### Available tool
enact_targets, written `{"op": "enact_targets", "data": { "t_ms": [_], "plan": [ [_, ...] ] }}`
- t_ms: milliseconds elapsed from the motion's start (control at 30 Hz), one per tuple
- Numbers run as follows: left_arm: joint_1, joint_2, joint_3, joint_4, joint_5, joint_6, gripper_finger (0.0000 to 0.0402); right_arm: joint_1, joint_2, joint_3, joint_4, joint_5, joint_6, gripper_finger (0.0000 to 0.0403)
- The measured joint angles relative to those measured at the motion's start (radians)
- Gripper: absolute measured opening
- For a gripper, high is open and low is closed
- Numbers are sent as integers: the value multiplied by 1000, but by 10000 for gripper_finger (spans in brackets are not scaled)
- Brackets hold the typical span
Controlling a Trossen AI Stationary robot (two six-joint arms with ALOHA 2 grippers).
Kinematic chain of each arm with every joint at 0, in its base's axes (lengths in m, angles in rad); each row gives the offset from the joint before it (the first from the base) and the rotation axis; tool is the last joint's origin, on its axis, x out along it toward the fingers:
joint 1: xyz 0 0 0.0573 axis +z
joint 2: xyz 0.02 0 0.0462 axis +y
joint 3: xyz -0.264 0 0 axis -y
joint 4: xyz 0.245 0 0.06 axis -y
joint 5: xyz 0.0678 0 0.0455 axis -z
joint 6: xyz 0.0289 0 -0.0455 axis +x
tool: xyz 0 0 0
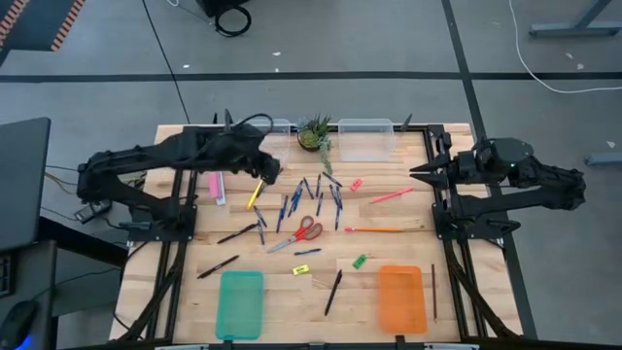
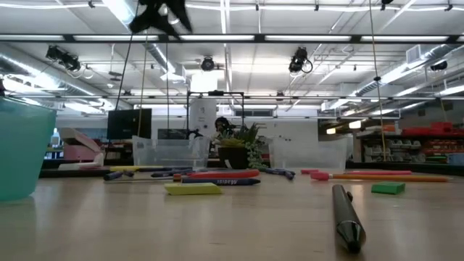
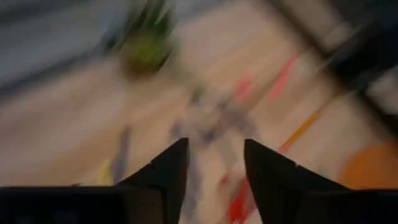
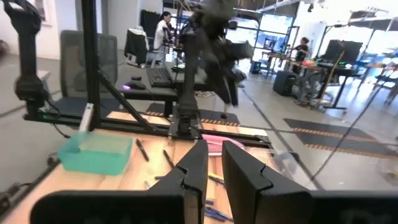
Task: Sort crayons/erasers/pens/pencils in bins
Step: Put the yellow pen into the left transparent bin
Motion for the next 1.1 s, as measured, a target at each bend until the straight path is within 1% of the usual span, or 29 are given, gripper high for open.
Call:
{"op": "enact_targets", "data": {
  "t_ms": [133,200,233,367,500,567,700,767,833,967,1100],
  "plan": [
    [70,79,-12,-210,176,-41,217,0,21,0,1,-9,37,55],
    [86,123,-28,-274,244,-51,234,0,35,0,0,-9,55,55],
    [88,142,-33,-287,258,-34,242,0,43,0,2,-10,70,55],
    [96,206,-63,-290,261,68,262,0,76,0,-1,-10,144,55],
    [118,240,-136,-288,281,134,265,0,107,0,1,-10,235,55],
    [128,242,-186,-242,292,151,263,0,122,0,0,-10,278,55],
    [156,243,-267,-128,369,156,260,0,151,0,2,-10,379,55],
    [163,243,-298,-85,372,157,259,0,164,0,0,-10,418,55],
    [170,243,-326,-63,360,153,259,0,180,0,1,25,425,55],
    [181,242,-363,-82,320,139,259,-1,213,0,-1,152,455,55],
    [188,242,-422,-31,305,137,259,-1,249,0,-31,172,507,55]
  ]
}}
